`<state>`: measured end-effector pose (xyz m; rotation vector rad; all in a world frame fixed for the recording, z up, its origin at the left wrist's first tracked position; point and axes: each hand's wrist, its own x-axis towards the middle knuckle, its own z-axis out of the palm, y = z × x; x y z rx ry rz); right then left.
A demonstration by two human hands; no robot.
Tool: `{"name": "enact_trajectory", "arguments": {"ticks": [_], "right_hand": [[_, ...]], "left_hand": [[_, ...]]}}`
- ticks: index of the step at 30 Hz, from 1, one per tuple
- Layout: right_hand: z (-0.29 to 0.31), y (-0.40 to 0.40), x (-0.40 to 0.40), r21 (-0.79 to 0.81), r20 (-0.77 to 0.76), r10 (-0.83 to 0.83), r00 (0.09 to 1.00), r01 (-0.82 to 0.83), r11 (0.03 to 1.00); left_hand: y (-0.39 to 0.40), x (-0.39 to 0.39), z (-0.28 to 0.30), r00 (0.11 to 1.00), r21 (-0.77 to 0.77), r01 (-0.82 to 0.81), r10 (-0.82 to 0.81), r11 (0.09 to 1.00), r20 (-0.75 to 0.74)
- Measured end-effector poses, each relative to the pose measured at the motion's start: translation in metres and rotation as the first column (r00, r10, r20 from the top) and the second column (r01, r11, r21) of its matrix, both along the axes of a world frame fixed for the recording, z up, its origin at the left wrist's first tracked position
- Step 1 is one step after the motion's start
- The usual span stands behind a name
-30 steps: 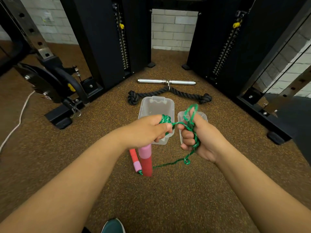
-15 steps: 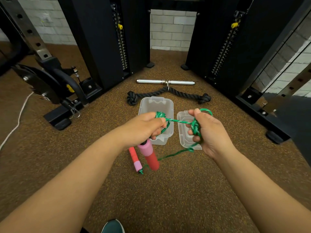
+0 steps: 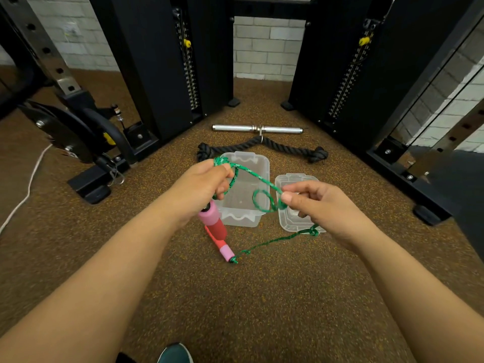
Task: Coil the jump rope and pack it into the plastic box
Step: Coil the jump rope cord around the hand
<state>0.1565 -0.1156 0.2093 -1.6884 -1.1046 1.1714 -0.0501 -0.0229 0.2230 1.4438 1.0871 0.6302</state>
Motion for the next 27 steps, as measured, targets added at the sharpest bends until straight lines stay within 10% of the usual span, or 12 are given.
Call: {"name": "enact_trajectory", "arguments": {"ticks": [5,19,23,27], "right_hand": [[-0.006,-0.001,0.001,-0.037,0.252,0.07,0.965,-0.063,0.997],[-0.017,0.004,0.014,0.066,-0.077,-0.186,0.98,0.191,0.979],[-0.019,0.01,0.013,0.044,-0.405,-0.294,0.866,0.339,0.94],[-0.027,0.01,0.013,-0.002,-0.325,-0.233,0.917,0.245,0.969]], "left_hand": [[0.001,-0.001,-0.001,0.999,0.01,-0.032,0.032,0.999,0.003],[0.014,-0.01,-0.003,0.94,-0.081,-0.303,0.312,0.949,0.138],[0.013,-0.007,-0.004,0.944,-0.092,-0.297,0.307,0.95,0.118],[0.01,-0.004,-0.004,0.952,-0.097,-0.284,0.293,0.954,0.094]]}}
